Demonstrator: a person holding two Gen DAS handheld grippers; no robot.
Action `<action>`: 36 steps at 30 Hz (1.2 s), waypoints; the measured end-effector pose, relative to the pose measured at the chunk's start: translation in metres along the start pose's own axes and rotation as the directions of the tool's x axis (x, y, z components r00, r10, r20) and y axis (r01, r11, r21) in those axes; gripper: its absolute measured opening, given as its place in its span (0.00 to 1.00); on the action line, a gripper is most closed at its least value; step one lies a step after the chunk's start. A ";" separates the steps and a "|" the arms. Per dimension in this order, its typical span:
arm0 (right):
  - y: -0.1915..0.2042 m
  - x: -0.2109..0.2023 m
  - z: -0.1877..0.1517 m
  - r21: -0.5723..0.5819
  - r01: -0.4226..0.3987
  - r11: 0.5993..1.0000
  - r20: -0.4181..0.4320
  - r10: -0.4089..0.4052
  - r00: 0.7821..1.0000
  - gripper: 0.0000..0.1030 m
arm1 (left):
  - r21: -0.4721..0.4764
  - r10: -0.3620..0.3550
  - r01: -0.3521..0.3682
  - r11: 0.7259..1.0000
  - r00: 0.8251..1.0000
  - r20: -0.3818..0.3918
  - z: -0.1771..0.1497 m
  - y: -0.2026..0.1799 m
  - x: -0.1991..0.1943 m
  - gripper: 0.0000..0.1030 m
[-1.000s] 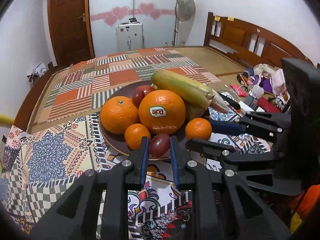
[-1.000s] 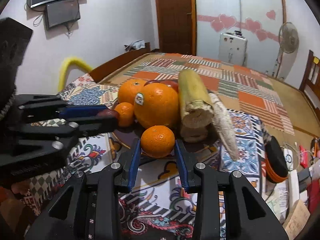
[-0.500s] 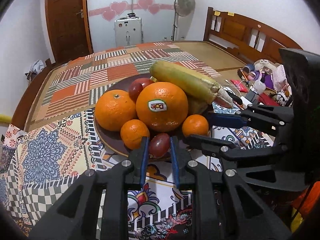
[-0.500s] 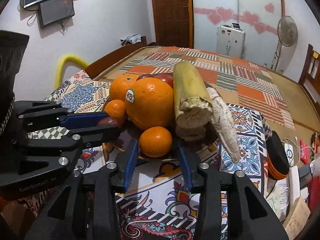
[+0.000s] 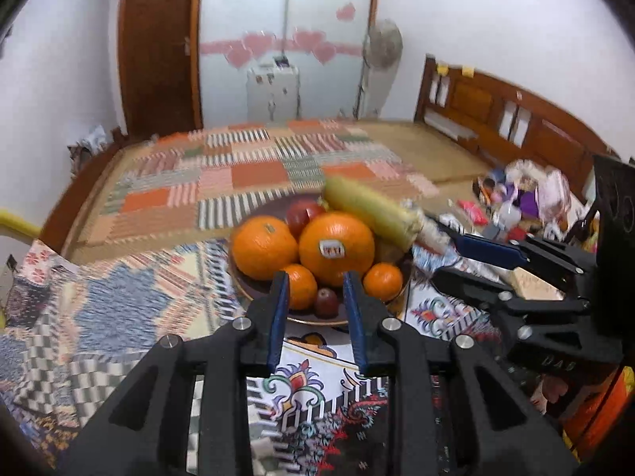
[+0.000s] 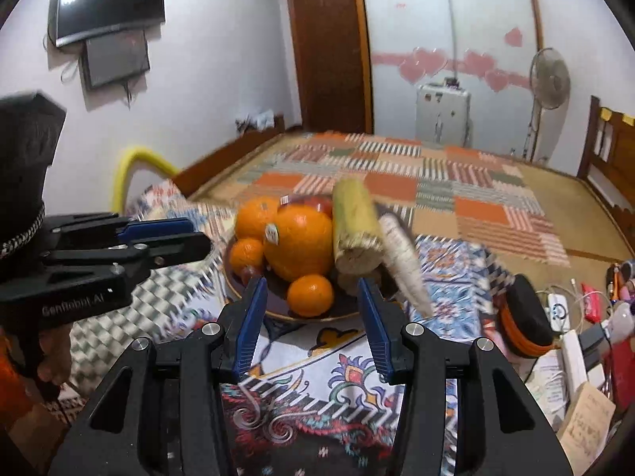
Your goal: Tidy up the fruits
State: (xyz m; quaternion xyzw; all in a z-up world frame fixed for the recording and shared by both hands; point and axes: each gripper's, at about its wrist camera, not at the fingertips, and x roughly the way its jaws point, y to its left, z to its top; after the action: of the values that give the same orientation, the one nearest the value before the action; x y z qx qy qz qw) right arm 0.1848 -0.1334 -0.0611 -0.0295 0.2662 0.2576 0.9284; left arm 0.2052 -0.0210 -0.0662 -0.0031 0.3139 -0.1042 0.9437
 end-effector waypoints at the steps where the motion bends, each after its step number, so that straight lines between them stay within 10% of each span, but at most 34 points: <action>1: 0.002 -0.009 0.002 0.002 0.006 1.000 0.022 -0.006 1.000 0.43 | 0.000 0.008 -0.008 1.000 1.000 0.024 0.001 -0.001 -0.011 0.27; 17: 0.083 -0.185 0.019 -0.010 0.079 0.997 0.434 -0.067 0.899 0.56 | -0.043 0.163 -0.161 0.986 0.873 0.461 -0.021 -0.050 -0.230 0.49; 30: 0.104 -0.205 0.006 0.017 0.142 0.990 0.475 -0.133 0.870 0.97 | -0.048 0.184 -0.187 0.981 0.834 0.520 -0.053 -0.064 -0.281 0.81; 36: 0.105 -0.208 0.001 0.025 0.162 0.986 0.478 -0.154 0.865 1.00 | -0.050 0.187 -0.190 0.981 0.829 0.526 -0.058 -0.067 -0.286 0.93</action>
State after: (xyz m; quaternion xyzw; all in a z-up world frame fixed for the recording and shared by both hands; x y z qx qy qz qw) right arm -0.0179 -0.1385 0.0540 0.0057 0.0234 0.1820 0.9830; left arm -0.0654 -0.0267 0.0615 0.0015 0.0409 -0.0064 0.9991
